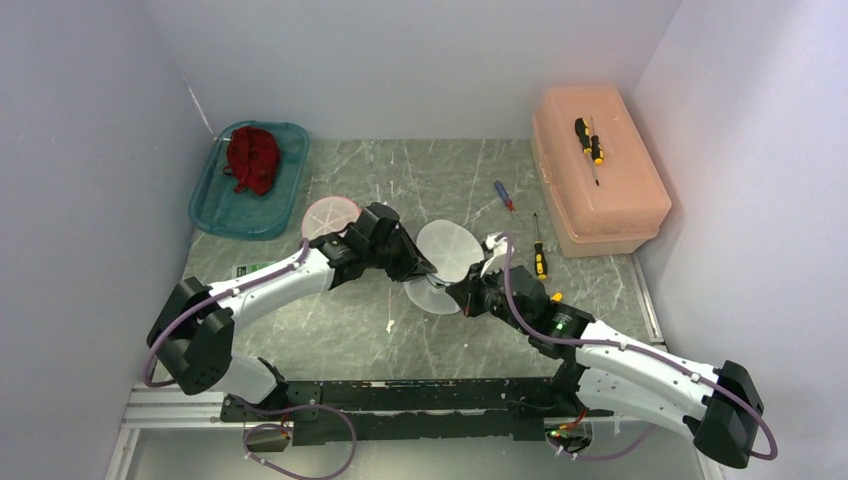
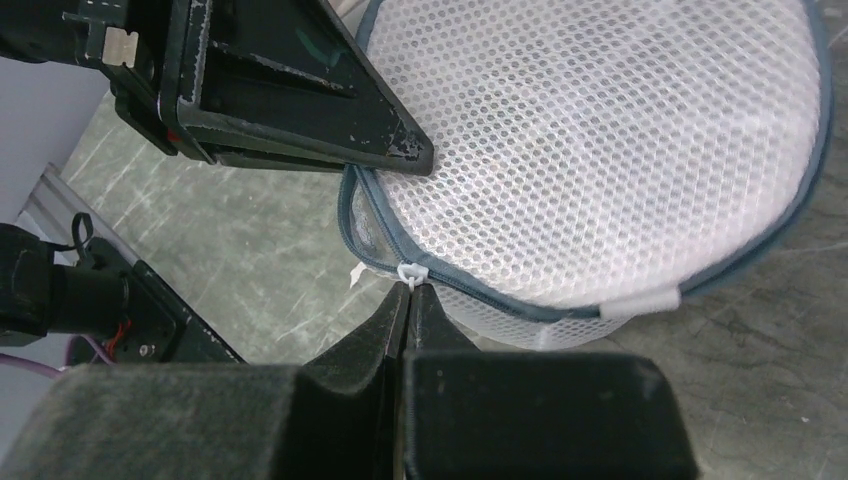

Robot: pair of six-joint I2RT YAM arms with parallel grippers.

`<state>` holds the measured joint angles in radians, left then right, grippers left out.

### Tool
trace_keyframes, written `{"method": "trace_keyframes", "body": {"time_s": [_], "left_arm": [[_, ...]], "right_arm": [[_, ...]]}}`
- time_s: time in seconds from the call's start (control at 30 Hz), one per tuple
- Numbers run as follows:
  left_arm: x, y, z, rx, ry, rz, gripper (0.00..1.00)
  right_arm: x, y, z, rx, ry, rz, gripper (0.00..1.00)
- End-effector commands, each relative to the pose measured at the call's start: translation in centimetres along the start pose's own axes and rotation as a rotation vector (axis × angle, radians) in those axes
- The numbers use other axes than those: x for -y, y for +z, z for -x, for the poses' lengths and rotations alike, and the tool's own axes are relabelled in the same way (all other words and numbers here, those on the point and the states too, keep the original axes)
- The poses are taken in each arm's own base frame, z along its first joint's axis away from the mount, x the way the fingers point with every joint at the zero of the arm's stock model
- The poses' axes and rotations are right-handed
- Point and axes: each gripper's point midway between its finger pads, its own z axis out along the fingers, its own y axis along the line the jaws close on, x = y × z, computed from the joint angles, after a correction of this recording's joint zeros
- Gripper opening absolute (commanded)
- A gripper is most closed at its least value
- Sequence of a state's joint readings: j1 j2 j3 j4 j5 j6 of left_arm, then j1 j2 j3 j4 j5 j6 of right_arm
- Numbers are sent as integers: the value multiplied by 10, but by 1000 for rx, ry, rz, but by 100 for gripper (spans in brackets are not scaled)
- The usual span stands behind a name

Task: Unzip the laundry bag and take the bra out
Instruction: Unzip the laundry bag at the center of the board.

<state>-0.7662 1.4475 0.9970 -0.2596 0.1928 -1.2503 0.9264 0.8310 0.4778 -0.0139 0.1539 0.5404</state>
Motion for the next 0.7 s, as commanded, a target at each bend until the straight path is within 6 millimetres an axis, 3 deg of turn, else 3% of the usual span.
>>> {"method": "trace_keyframes", "body": {"time_s": [0.0,0.33,0.57,0.67], "left_arm": [[11,5,12,30,15,-40,5],[4,8,15,38,16,-24,3],[4,4,16,41,35,-24,3],[5,5,13,27,46,-39,5]], "right_arm": [[-2,-7,22,47,-9,-27,0],[28,-18,14,50,9,-163,0],[40,-21,3,34,15,-207,0],[36,-21,4,37,11,-181,0]]}}
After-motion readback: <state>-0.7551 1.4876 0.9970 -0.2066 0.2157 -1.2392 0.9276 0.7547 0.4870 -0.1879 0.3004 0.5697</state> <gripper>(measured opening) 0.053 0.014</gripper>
